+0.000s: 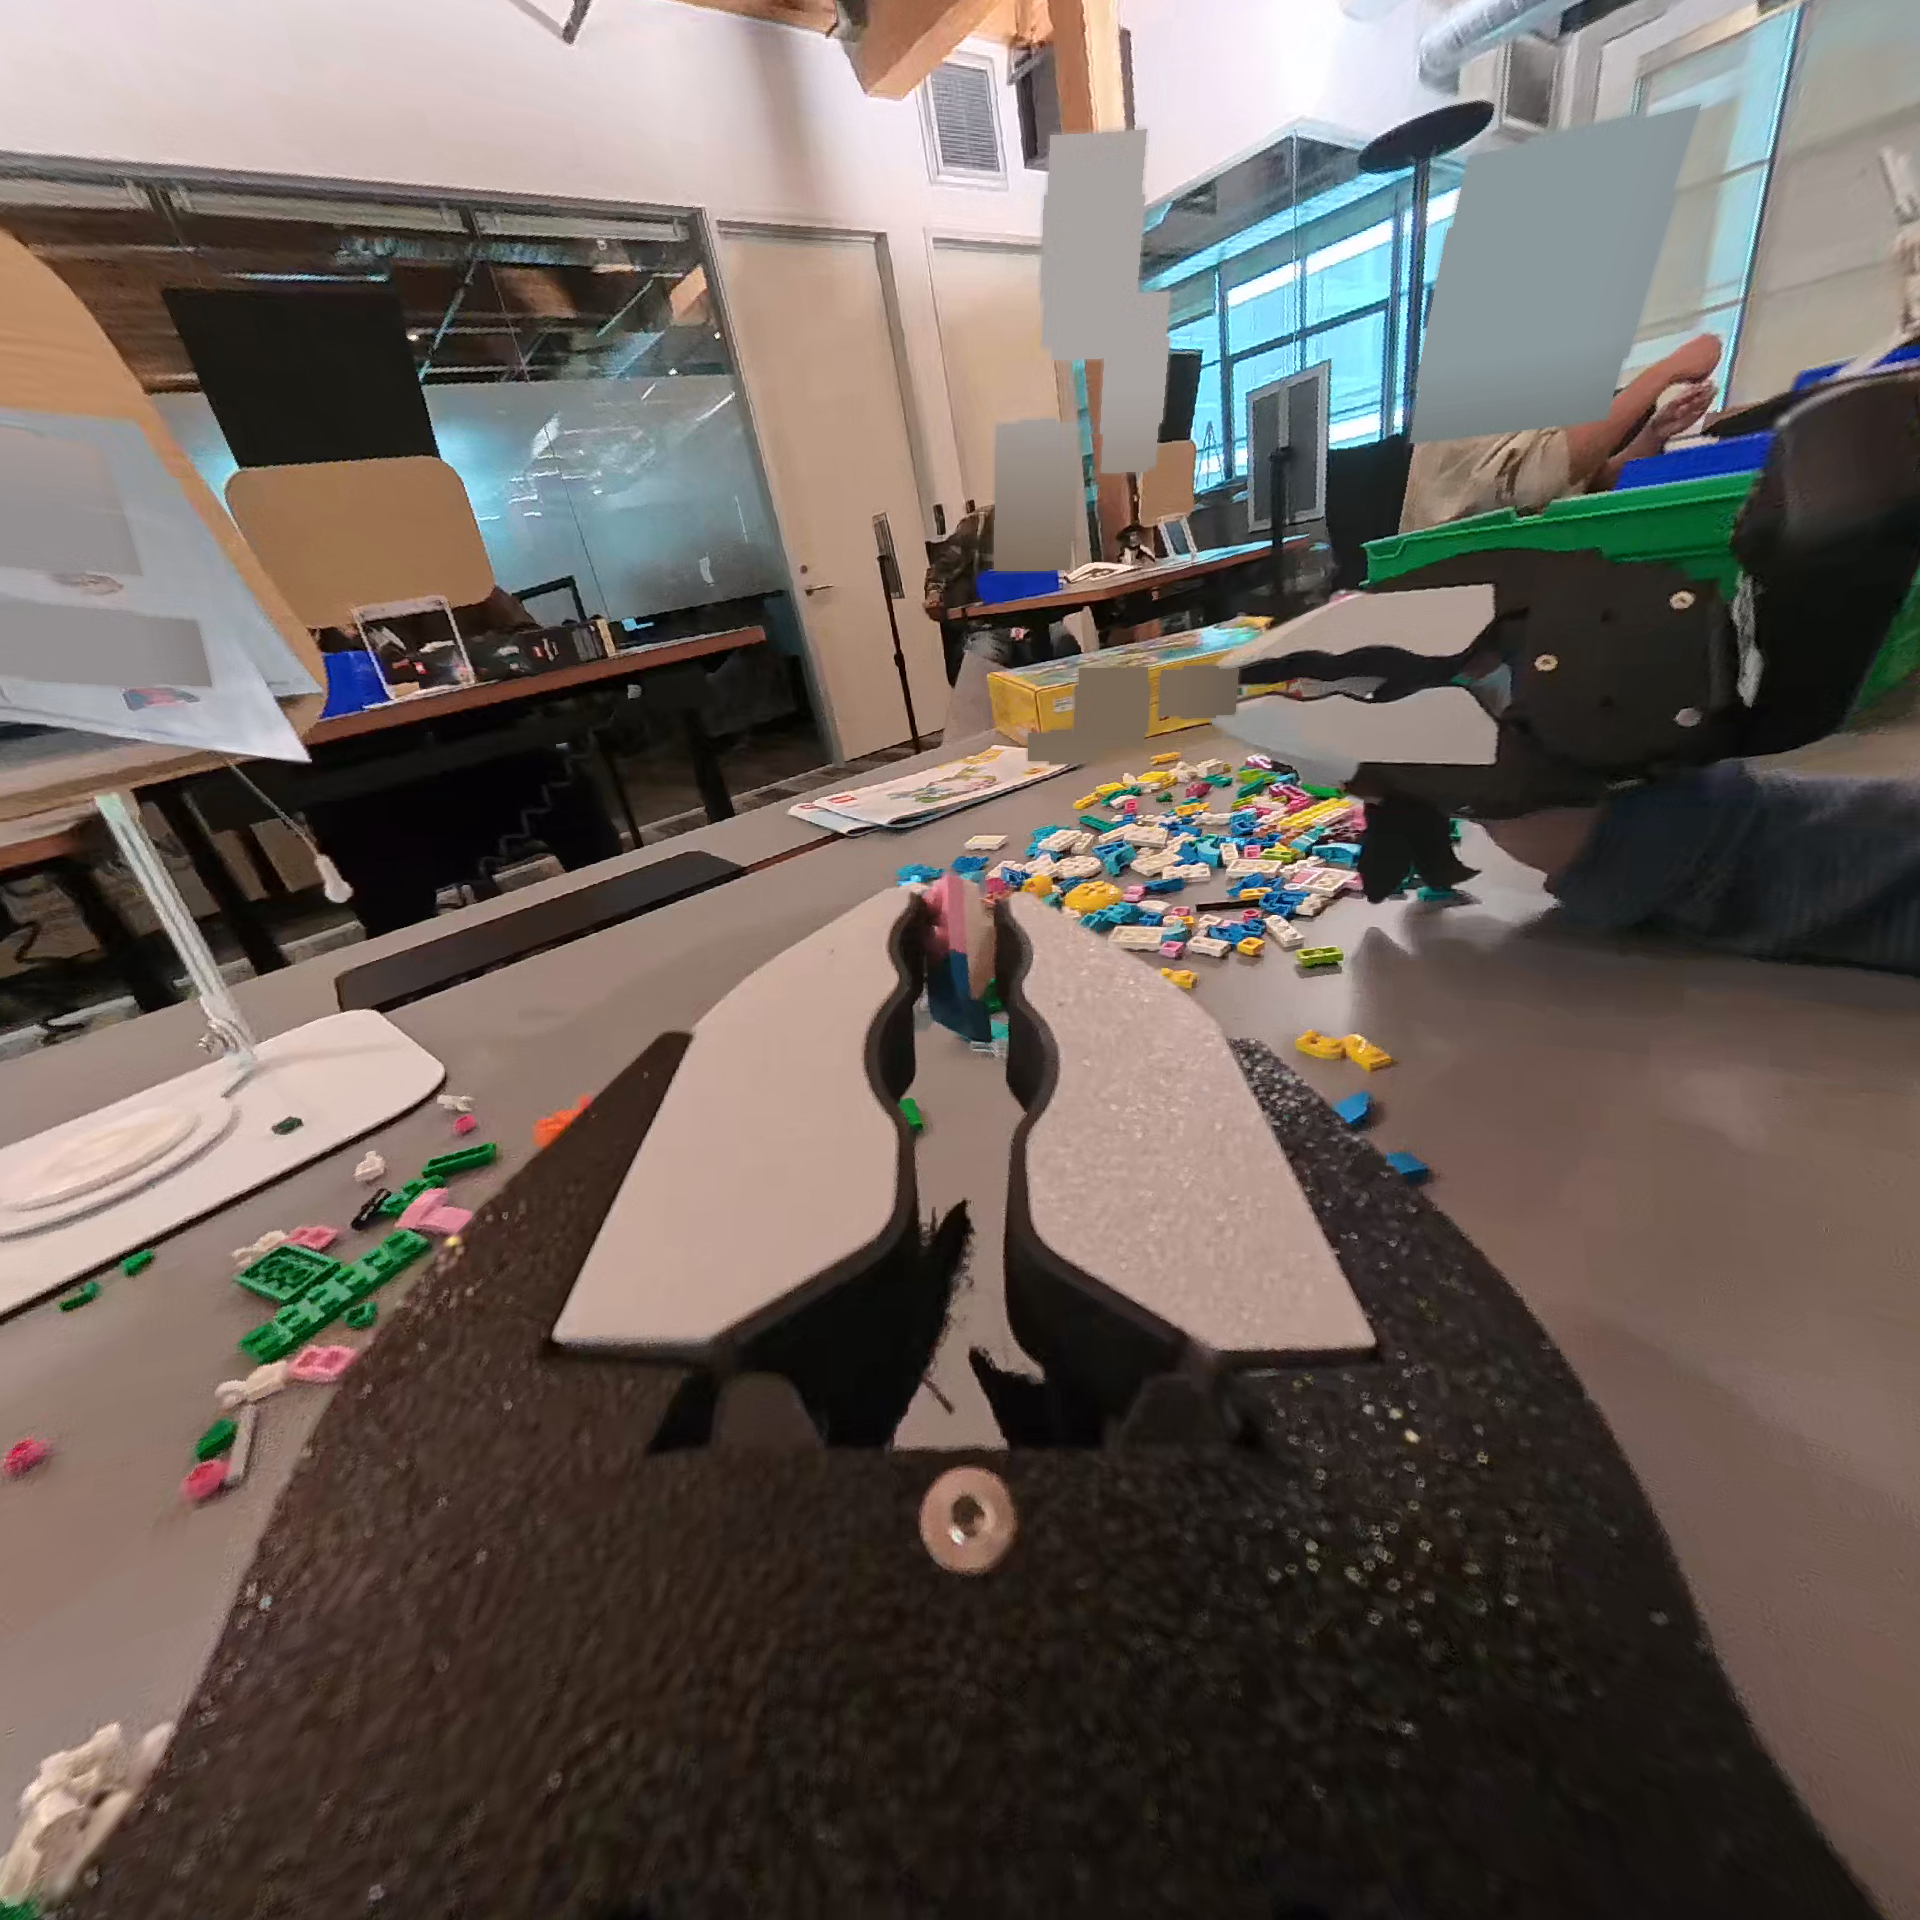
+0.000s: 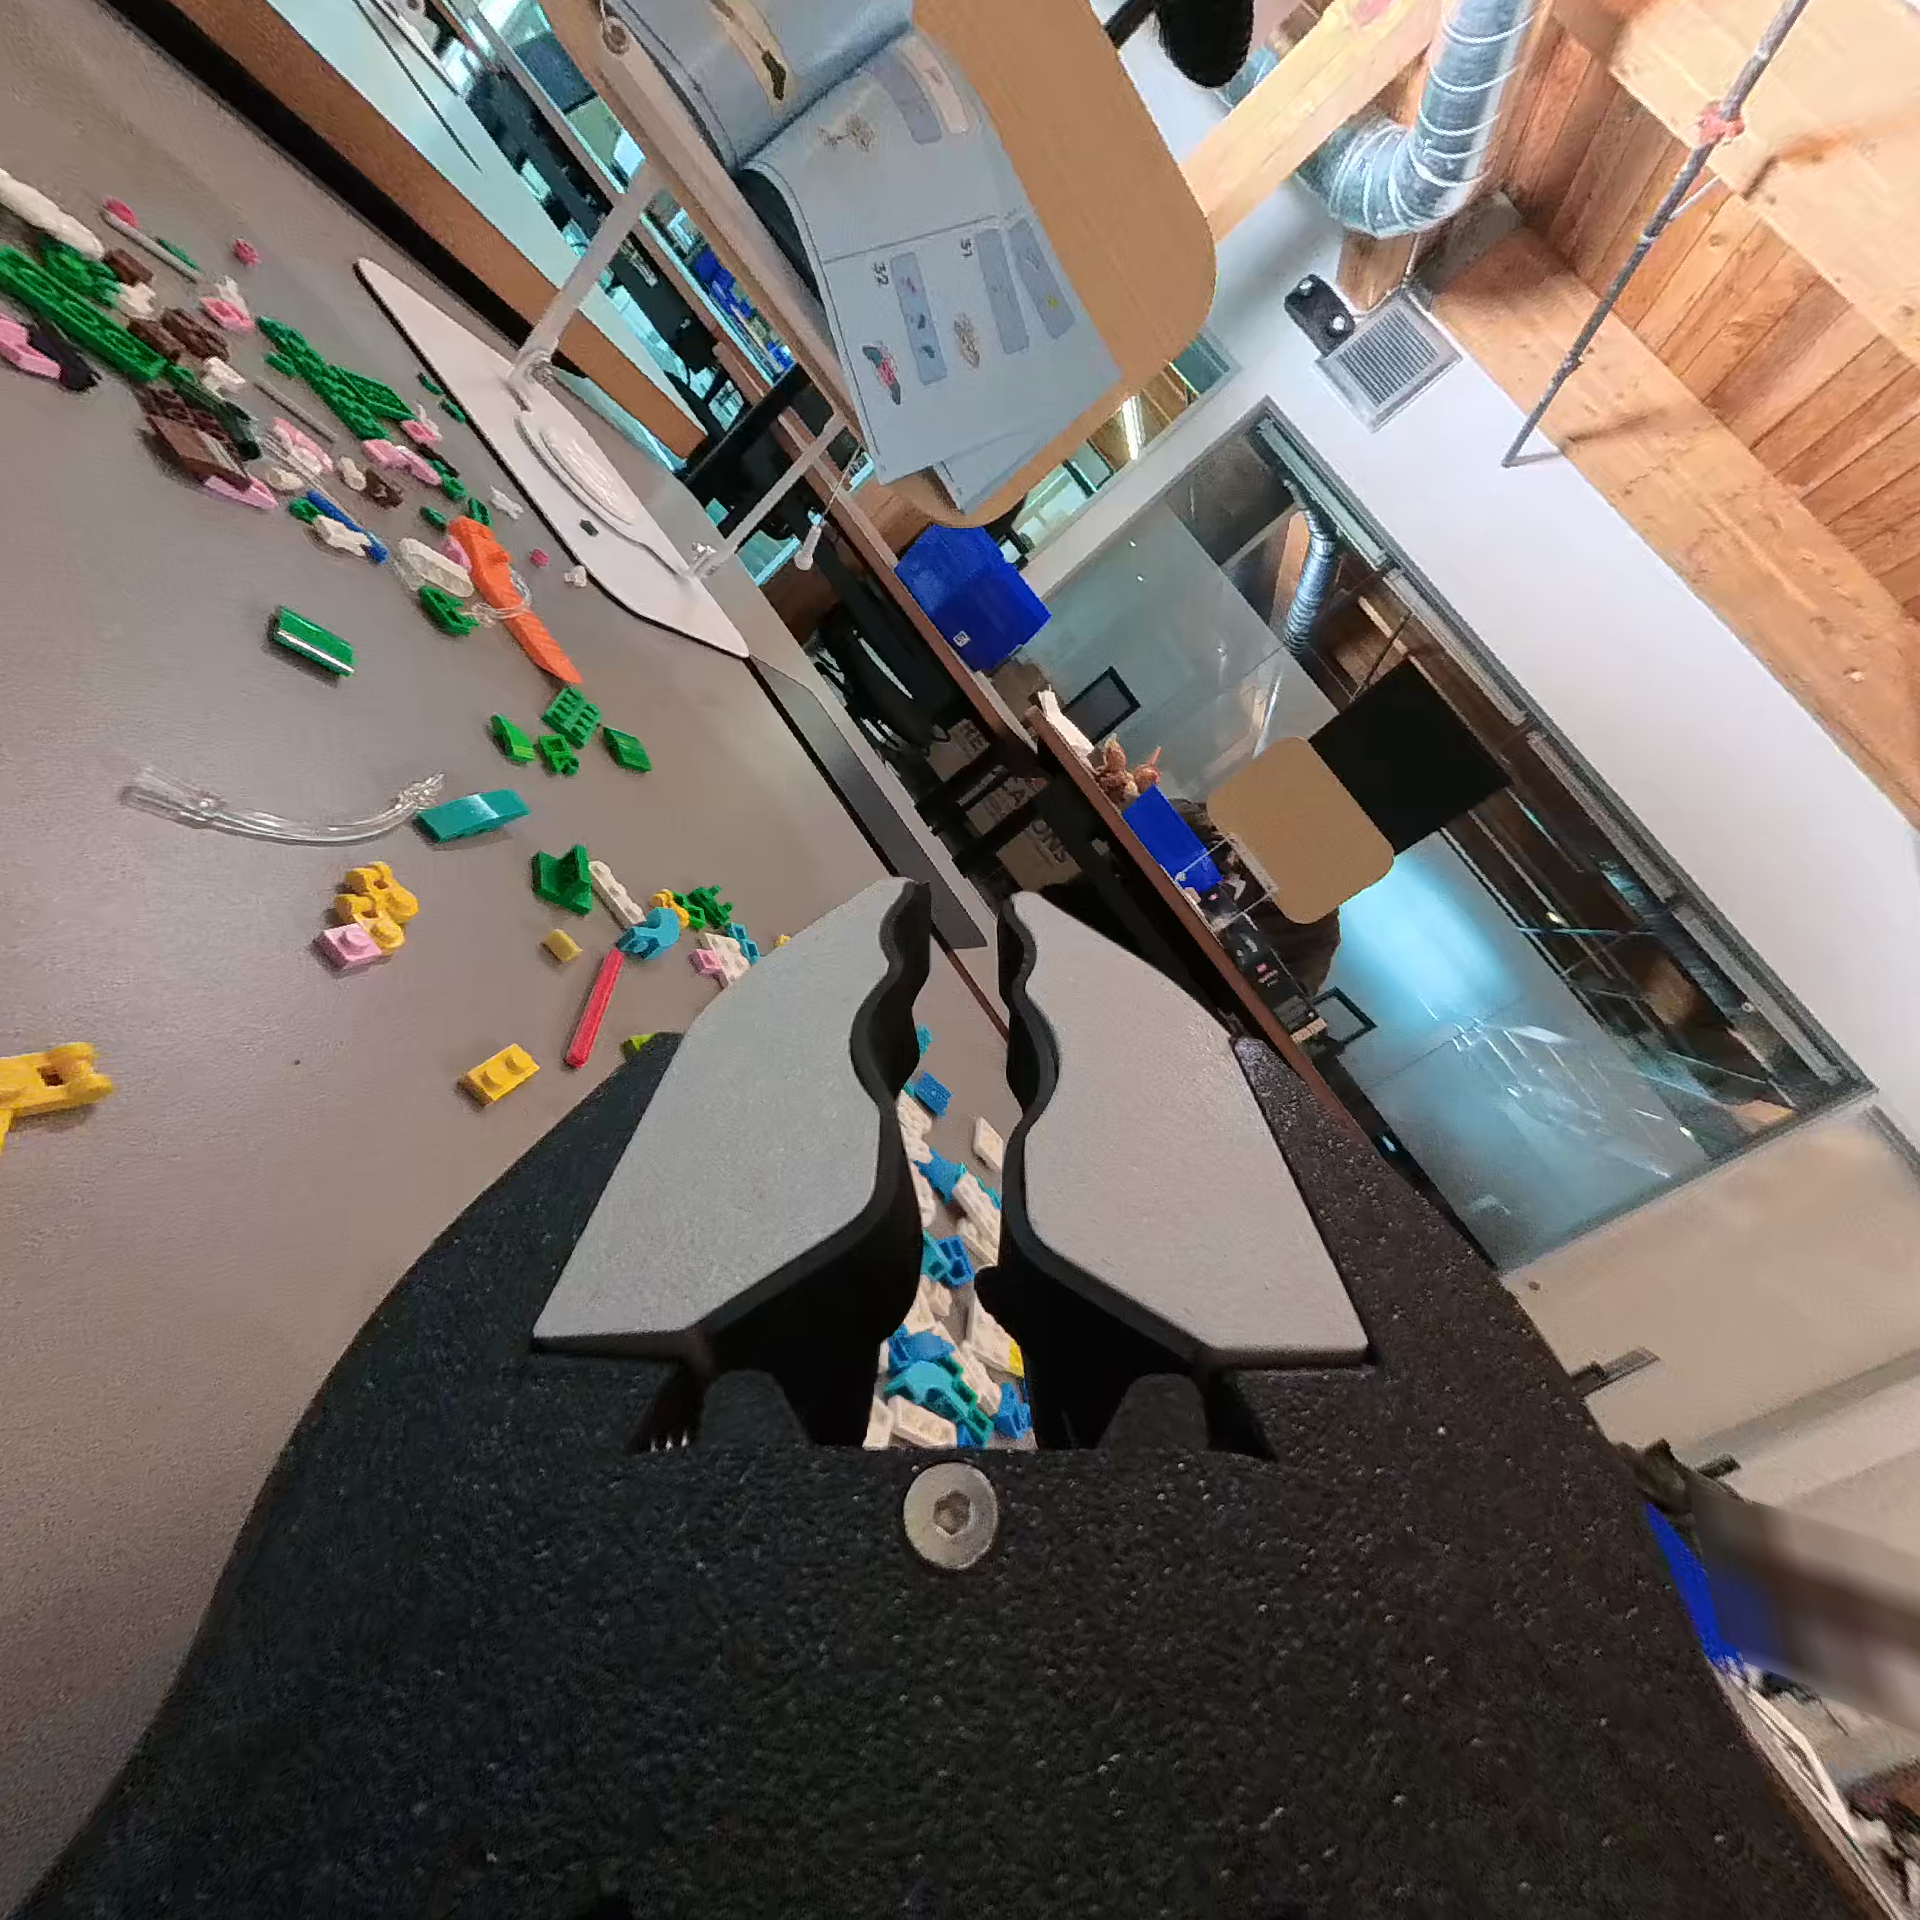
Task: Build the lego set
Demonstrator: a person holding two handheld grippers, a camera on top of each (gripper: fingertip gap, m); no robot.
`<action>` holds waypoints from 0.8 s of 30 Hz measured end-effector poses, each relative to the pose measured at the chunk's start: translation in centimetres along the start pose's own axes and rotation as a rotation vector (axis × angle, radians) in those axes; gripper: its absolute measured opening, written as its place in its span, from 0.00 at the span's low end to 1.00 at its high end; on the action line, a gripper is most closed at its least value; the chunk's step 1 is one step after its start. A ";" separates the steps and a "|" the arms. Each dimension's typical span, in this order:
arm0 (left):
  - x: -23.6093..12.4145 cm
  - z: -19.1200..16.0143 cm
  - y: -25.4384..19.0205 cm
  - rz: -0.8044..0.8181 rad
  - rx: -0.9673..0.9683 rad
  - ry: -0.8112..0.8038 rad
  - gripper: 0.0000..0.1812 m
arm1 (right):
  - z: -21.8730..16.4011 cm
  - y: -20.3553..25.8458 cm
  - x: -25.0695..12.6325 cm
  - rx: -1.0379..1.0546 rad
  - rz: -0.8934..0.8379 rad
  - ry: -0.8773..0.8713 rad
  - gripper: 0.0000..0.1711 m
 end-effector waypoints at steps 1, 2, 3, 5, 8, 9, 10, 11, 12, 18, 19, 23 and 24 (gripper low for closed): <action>0.0 0.0 0.1 -0.005 -0.014 -0.006 0.07 | 0.0 0.0 -0.1 0.007 0.007 -0.013 0.07; -0.1 0.0 0.2 -0.002 -0.028 -0.009 0.07 | 0.1 -0.1 -0.3 0.019 0.013 -0.033 0.07; -0.1 0.0 0.3 0.021 -0.041 -0.012 0.07 | 0.2 -0.1 -0.5 0.031 0.020 -0.059 0.08; -0.2 0.1 0.3 0.078 -0.030 -0.027 0.07 | 0.6 0.0 -0.9 0.062 0.035 -0.119 0.09; 0.0 0.1 -0.2 0.114 0.070 0.010 0.07 | 1.0 0.1 -0.9 0.199 0.087 -0.222 0.10; 0.0 0.1 -0.4 0.121 0.096 0.026 0.07 | 1.2 0.1 -0.8 0.231 0.114 -0.246 0.12; 0.0 0.0 -0.6 0.123 0.118 0.044 0.07 | 1.3 0.1 -0.7 0.257 0.129 -0.261 0.12; -0.1 -0.1 -0.7 0.129 0.139 0.064 0.07 | 1.5 0.2 -0.6 0.274 0.151 -0.281 0.13; -0.4 -0.2 -0.9 0.146 0.160 0.083 0.07 | 1.7 0.4 -0.5 0.283 0.184 -0.303 0.14; -0.4 -0.7 -0.3 0.223 0.295 0.169 0.07 | 3.5 2.6 -0.2 0.191 0.318 -0.344 0.14; -0.2 -0.7 -0.2 0.224 0.293 0.171 0.07 | 3.7 3.0 0.0 0.186 0.342 -0.343 0.15; -0.2 -1.1 0.7 0.249 0.248 0.194 0.07 | 4.5 4.3 0.5 0.172 0.451 -0.324 0.16; -0.3 -1.1 0.7 0.245 0.245 0.197 0.07 | 4.7 4.5 0.5 0.154 0.452 -0.346 0.15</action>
Point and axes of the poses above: each gripper's, where its closed fingertips meet, x out along the fingers, z out of its top, y = z × x across the jaws, the point moved 8 cm from there along -x, back along the fingers, and after that the axes turned 15 degrees about y, right-handed, at the moved point
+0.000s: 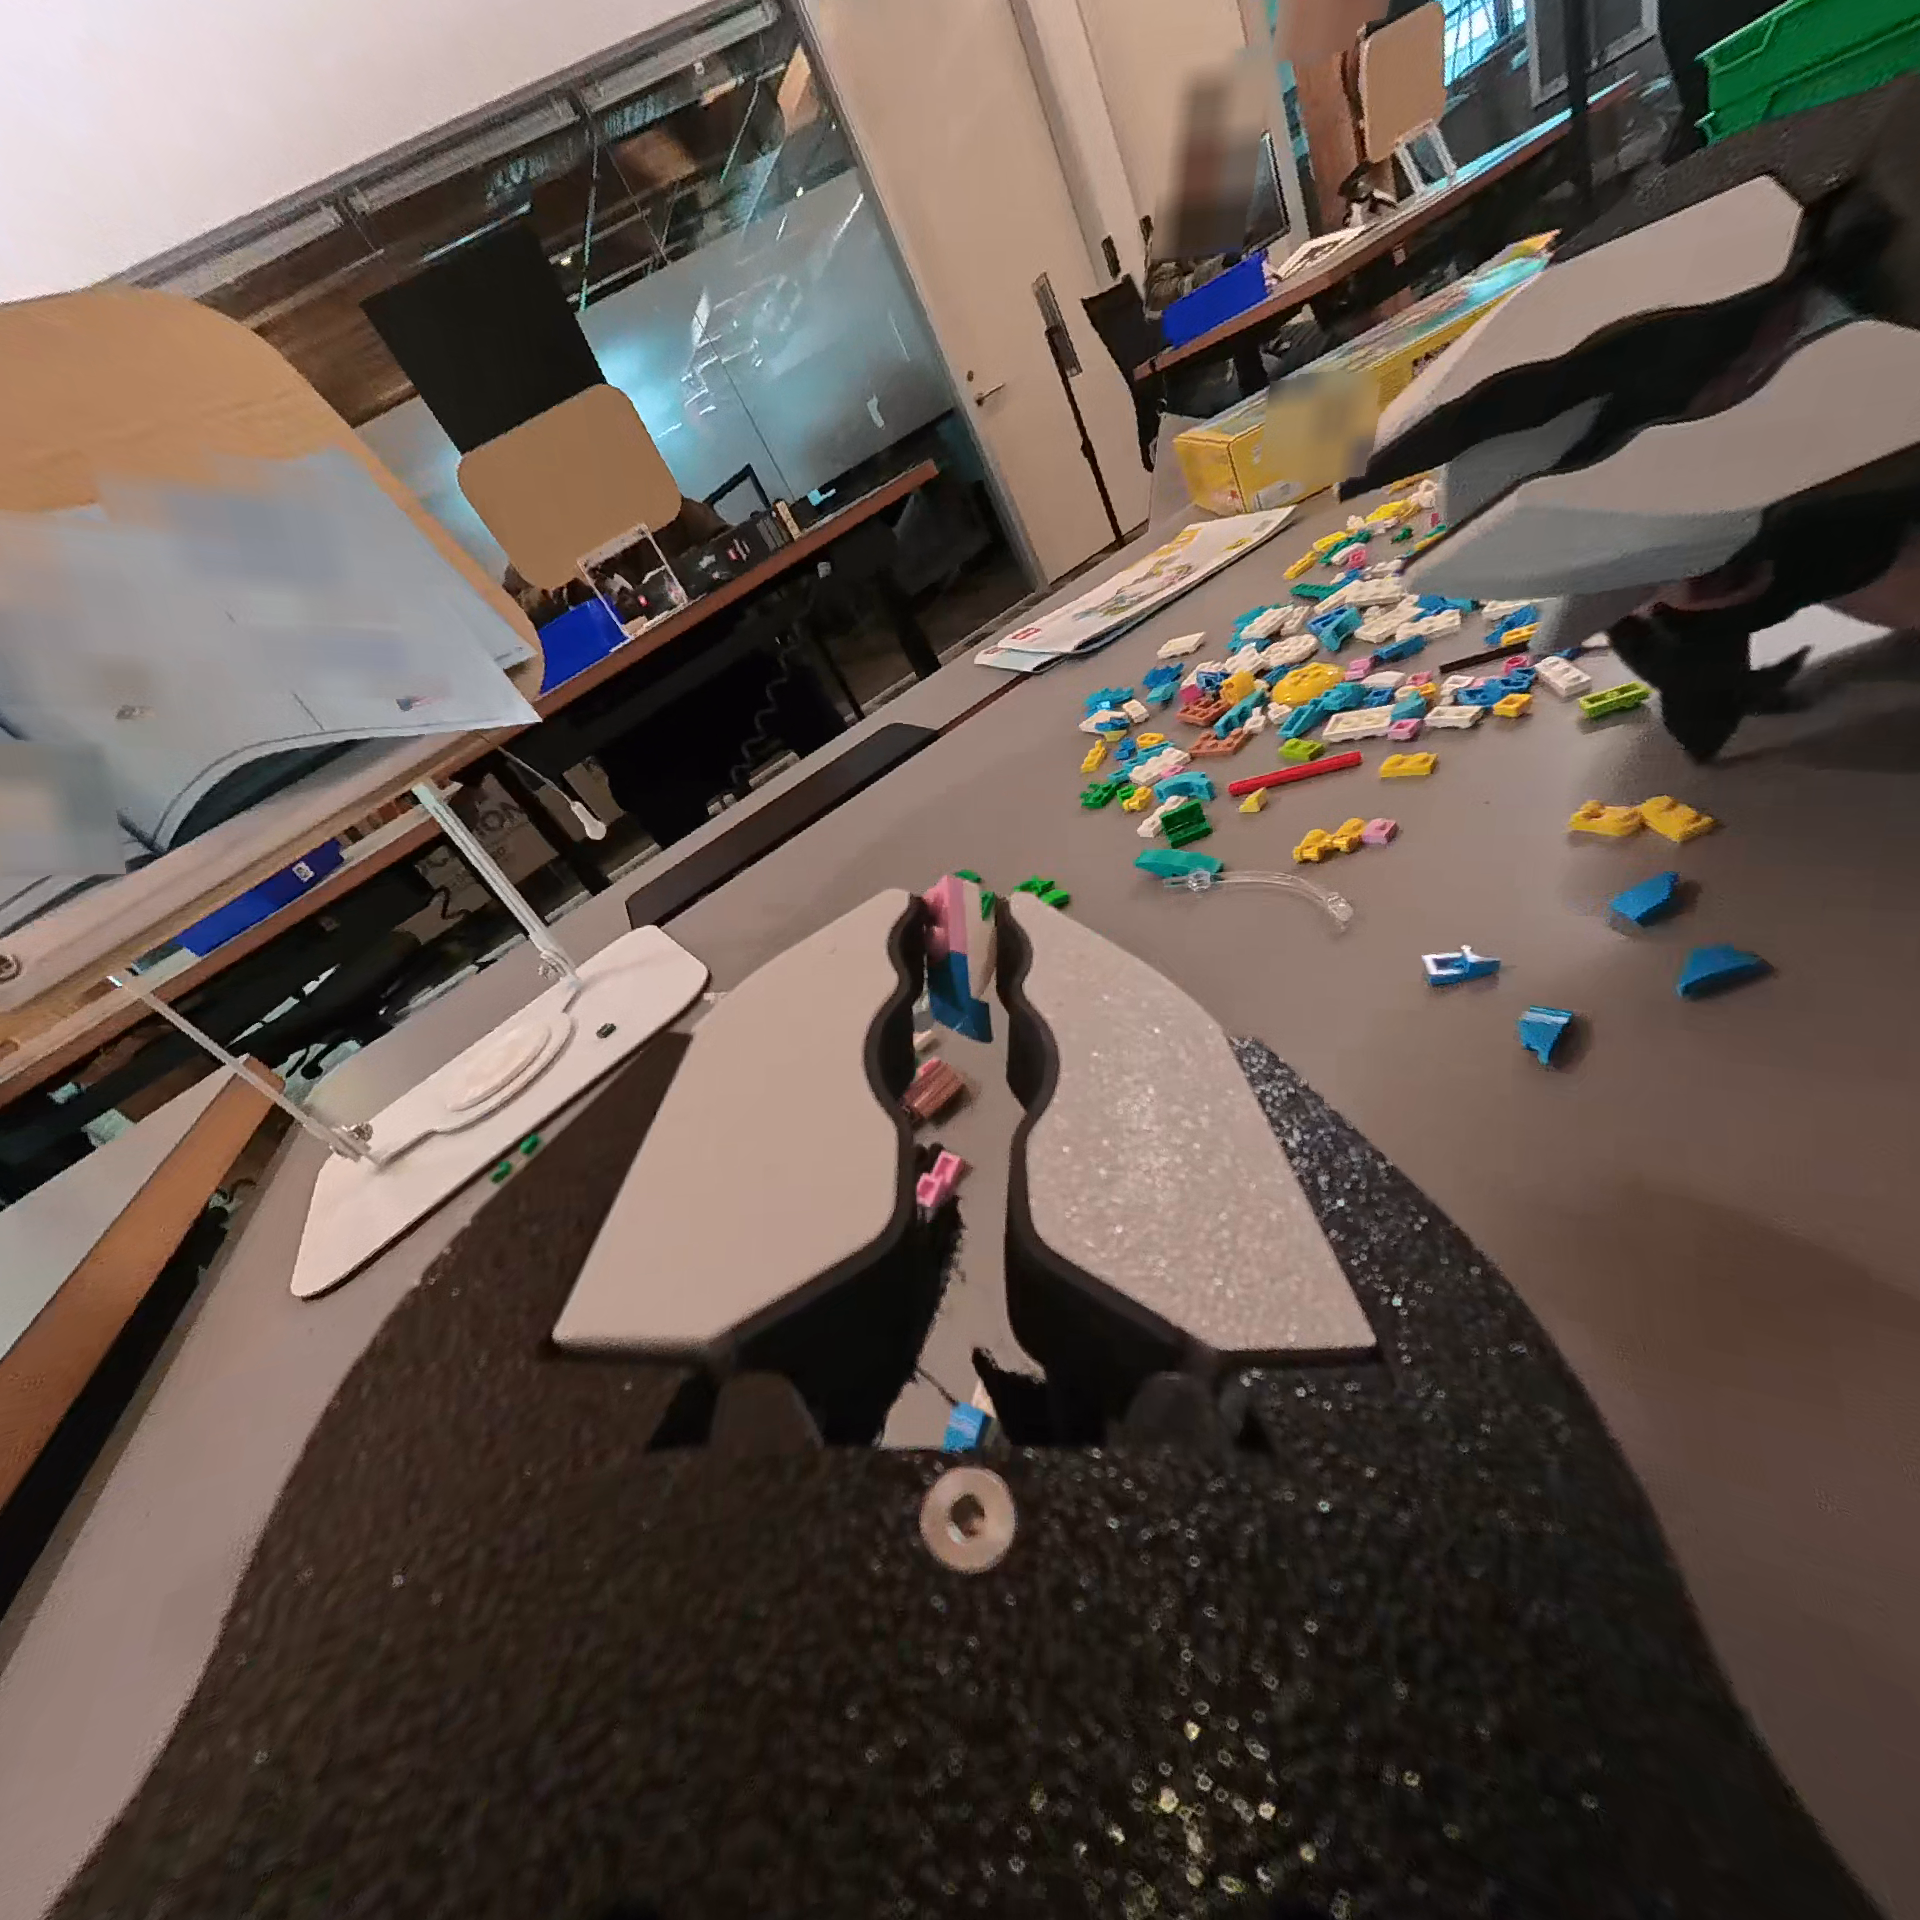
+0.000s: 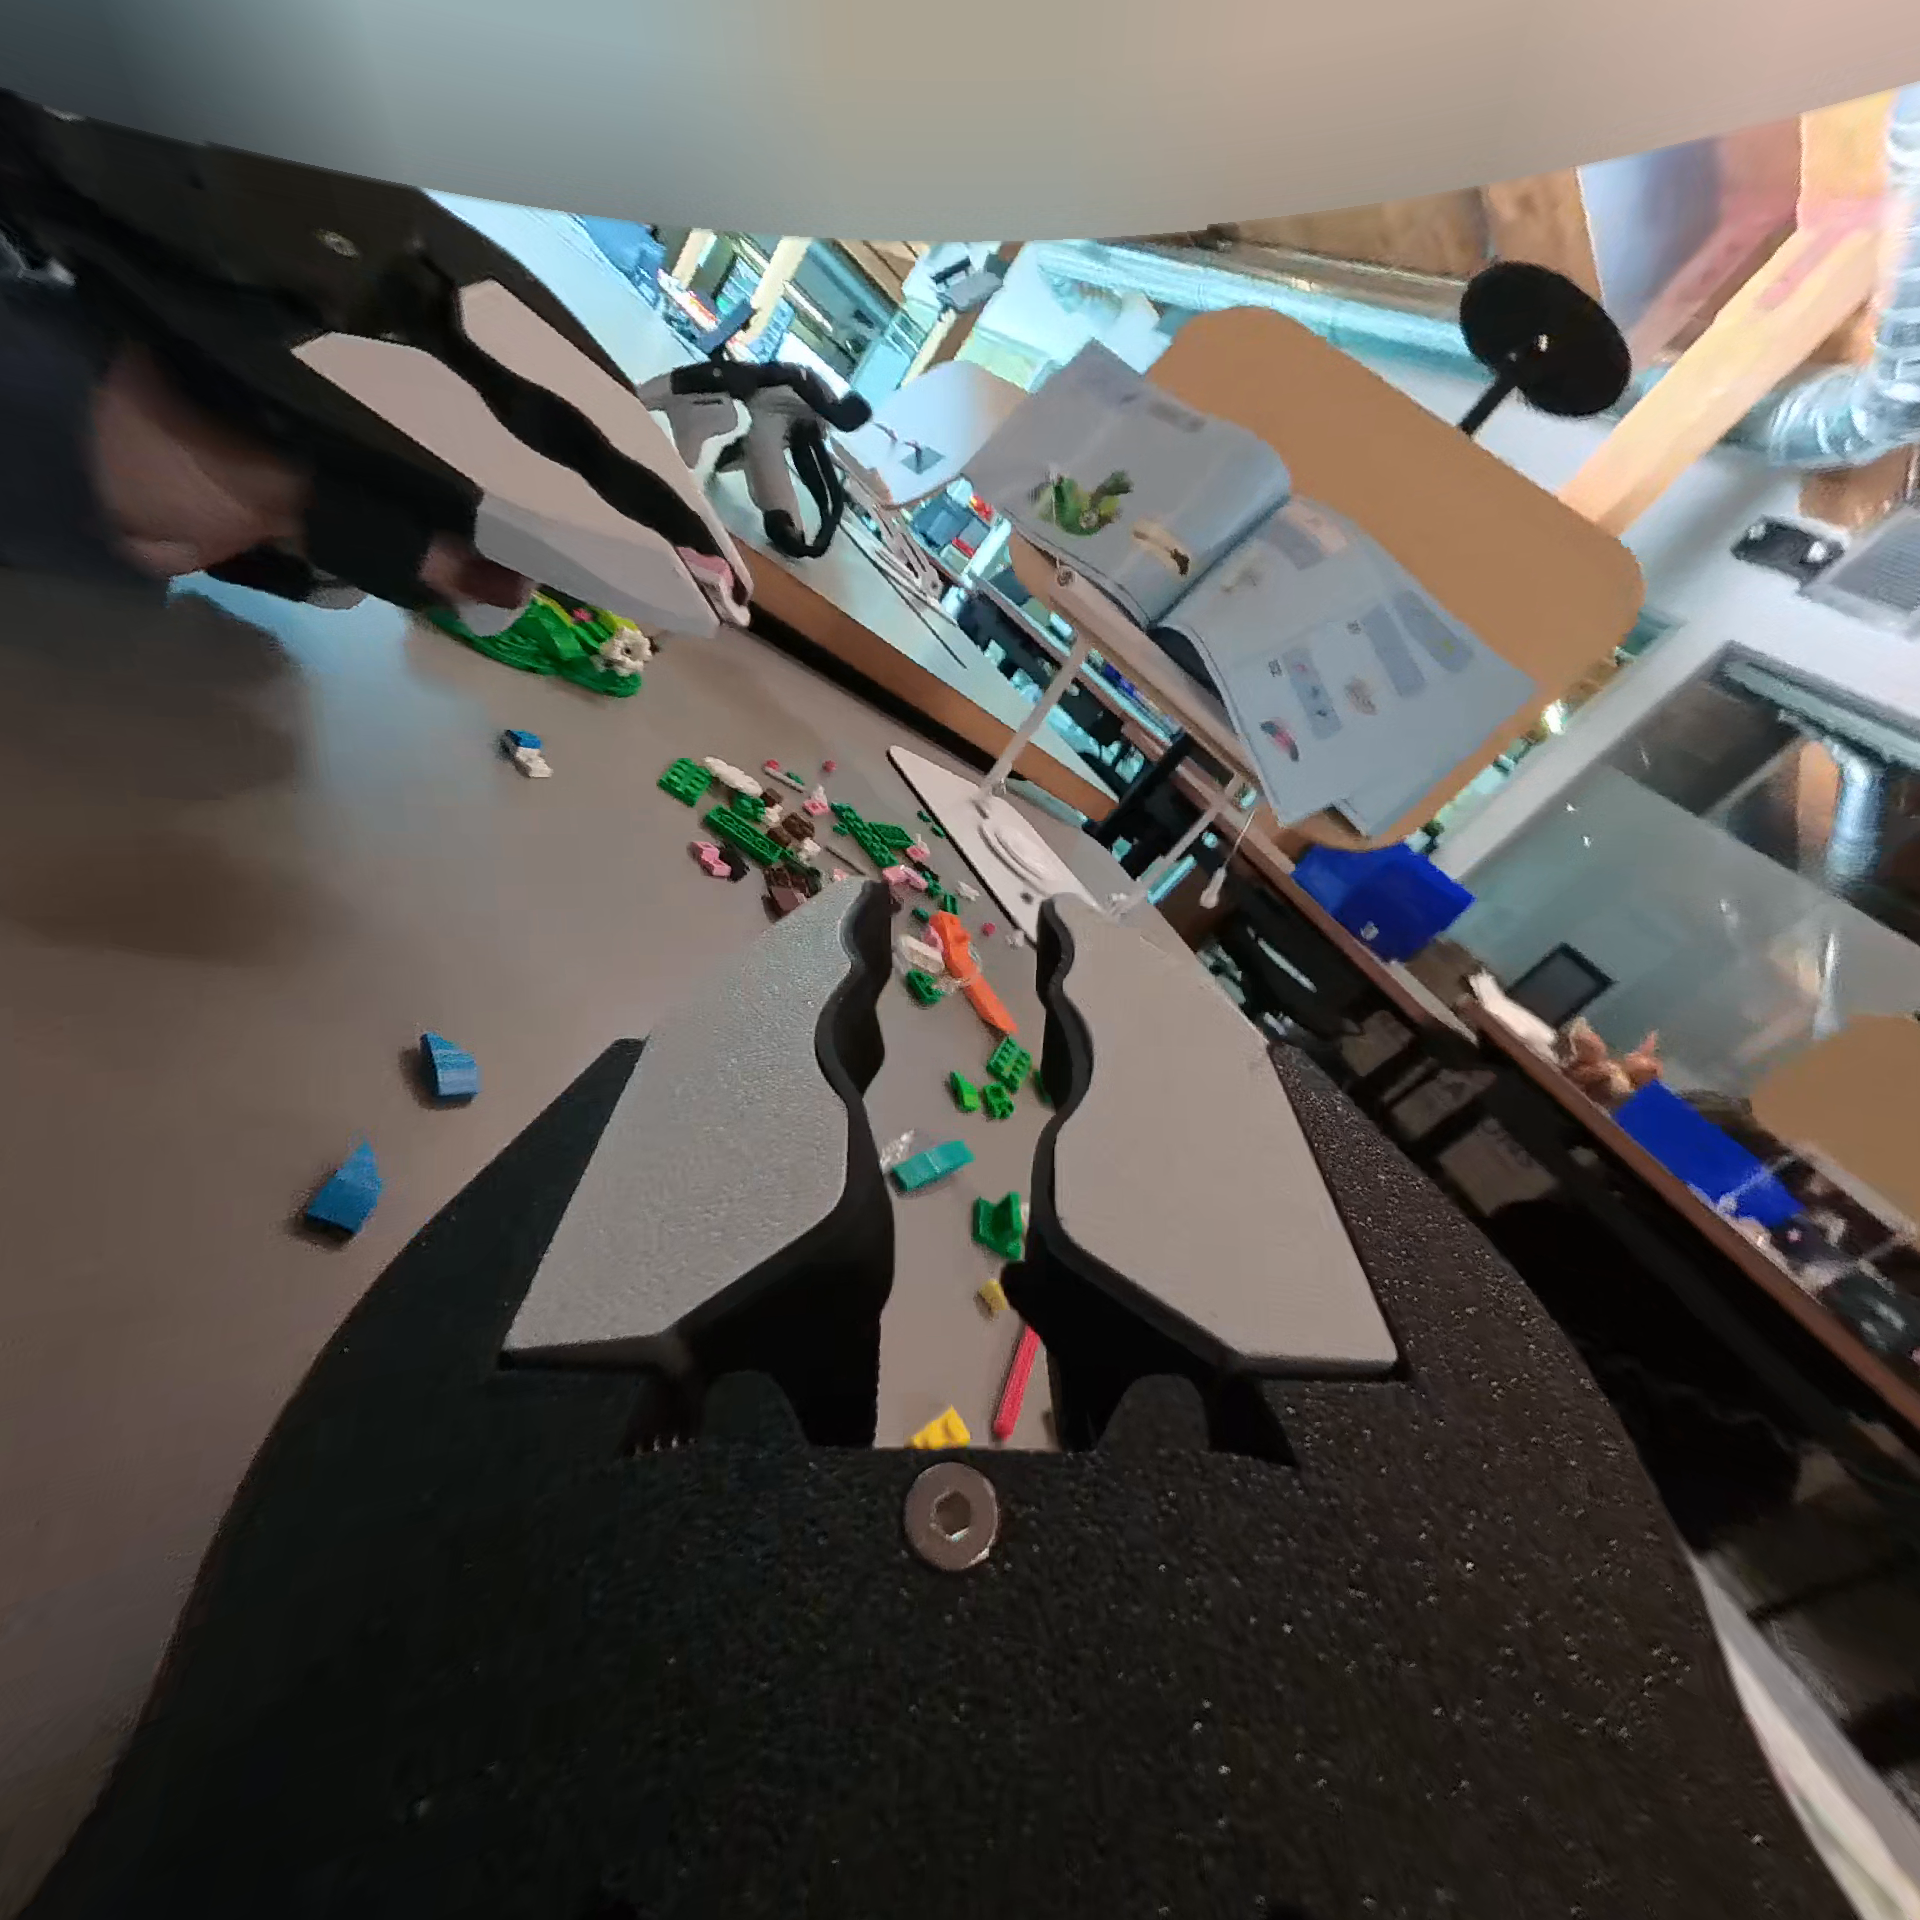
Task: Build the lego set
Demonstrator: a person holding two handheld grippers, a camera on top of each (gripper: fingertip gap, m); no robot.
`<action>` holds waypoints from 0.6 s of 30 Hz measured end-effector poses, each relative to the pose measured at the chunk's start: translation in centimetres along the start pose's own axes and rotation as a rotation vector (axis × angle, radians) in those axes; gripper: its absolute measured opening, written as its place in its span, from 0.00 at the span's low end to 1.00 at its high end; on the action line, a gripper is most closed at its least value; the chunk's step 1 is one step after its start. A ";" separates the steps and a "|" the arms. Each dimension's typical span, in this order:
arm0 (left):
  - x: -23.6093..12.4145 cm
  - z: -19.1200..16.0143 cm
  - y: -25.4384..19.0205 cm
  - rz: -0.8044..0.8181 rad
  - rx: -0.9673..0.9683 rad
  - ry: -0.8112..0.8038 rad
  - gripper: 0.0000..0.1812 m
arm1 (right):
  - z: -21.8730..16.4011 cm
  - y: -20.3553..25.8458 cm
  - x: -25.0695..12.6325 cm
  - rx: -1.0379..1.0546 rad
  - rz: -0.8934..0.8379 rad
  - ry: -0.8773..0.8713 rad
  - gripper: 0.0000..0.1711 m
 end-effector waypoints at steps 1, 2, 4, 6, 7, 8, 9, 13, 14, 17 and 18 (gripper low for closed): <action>-0.1 0.0 -0.1 0.002 0.003 -0.007 0.07 | 0.1 0.1 0.1 -0.020 -0.005 -0.016 0.15; -0.3 0.1 -0.2 0.003 0.014 -0.017 0.07 | 0.2 0.2 0.1 -0.035 -0.010 -0.031 0.15; -0.1 0.2 -0.4 -0.009 0.039 -0.021 0.07 | 0.4 0.2 -0.2 -0.049 -0.015 -0.061 0.15; 0.1 0.2 -0.5 -0.025 0.050 -0.019 0.07 | 0.4 -0.2 -0.5 -0.024 -0.033 -0.085 0.14; 0.1 0.3 -0.6 -0.037 0.050 -0.031 0.07 | 0.3 -0.5 -0.6 -0.003 -0.049 -0.086 0.14; 0.0 0.4 -0.6 -0.051 0.046 -0.047 0.07 | 0.2 -0.9 -0.7 0.019 -0.070 -0.085 0.14; 0.0 0.4 -0.5 -0.066 0.038 -0.063 0.07 | 0.1 -1.3 -0.8 0.040 -0.095 -0.086 0.14; -0.1 0.7 -0.1 -0.040 0.001 -0.093 0.07 | -0.7 -3.2 -1.4 0.102 -0.194 -0.086 0.15; 0.0 0.9 0.0 -0.010 0.007 -0.099 0.07 | -0.9 -3.6 -1.4 0.089 -0.223 -0.074 0.16; 1.3 2.3 0.5 0.111 0.024 -0.108 0.07 | -1.6 -5.2 -0.8 0.171 -0.266 -0.026 0.17; 2.2 3.1 0.5 0.110 0.021 -0.109 0.07 | -2.0 -5.8 -0.4 0.228 -0.264 -0.008 0.19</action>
Point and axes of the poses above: each gripper's, where its closed fingertips meet, x out along the fingers, z out of its top, y = z × x across the jaws, the point moved 8 cm from there along -x, back along the fingers, and after that the axes turned 15 degrees about y, right-handed, at the moved point
